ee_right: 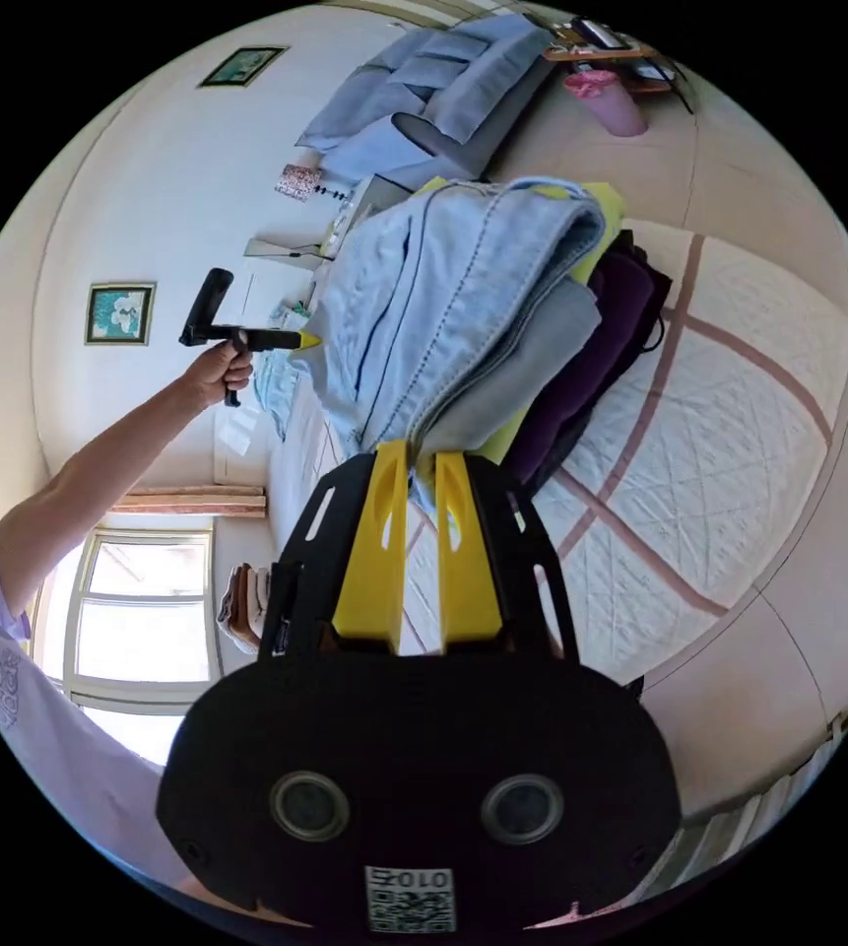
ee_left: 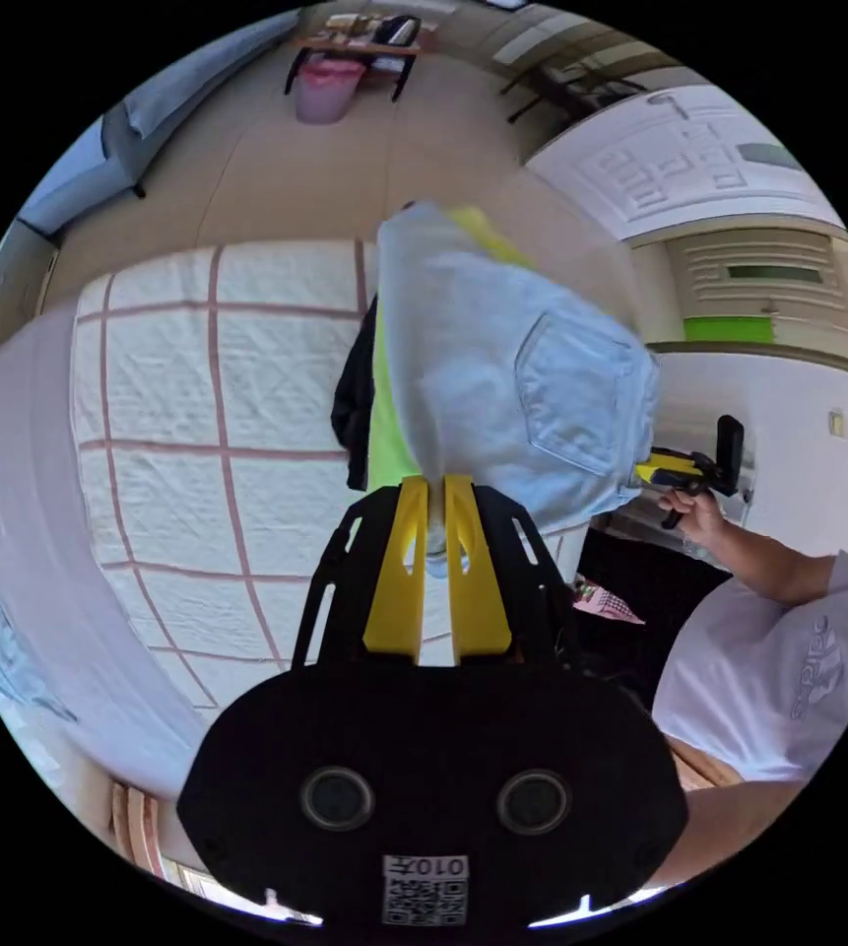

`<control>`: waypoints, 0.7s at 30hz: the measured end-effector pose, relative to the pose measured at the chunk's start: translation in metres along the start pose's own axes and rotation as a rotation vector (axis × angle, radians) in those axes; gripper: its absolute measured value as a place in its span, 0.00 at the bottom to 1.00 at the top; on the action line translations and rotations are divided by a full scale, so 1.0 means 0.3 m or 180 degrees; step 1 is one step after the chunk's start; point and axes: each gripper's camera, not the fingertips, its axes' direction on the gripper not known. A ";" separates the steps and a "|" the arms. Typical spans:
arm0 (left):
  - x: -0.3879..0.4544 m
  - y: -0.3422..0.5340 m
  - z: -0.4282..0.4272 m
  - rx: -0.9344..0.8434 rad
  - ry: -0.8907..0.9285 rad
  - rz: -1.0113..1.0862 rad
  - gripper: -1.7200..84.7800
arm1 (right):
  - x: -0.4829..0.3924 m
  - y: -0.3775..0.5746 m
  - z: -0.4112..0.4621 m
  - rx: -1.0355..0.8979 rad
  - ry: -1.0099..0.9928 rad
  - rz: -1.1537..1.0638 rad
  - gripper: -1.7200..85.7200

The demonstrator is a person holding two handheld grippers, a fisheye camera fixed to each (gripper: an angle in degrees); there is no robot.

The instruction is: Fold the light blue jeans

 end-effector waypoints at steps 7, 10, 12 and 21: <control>0.045 -0.044 -0.055 0.0515 -0.0091 0.0407 0.04 | -0.174 0.031 -0.080 0.0166 0.0402 -0.0703 0.09; 0.097 -0.061 -0.112 0.0686 -0.0265 0.0654 0.04 | -0.228 0.056 -0.046 0.0194 0.0672 -0.0838 0.09; 0.116 -0.097 -0.097 0.0557 -0.0430 0.0635 0.05 | -0.217 0.071 0.011 0.0175 0.0765 -0.0766 0.09; 0.060 -0.025 -0.079 0.0766 0.0019 -0.0532 0.07 | -0.266 0.097 0.147 -0.0058 0.0889 -0.0760 0.09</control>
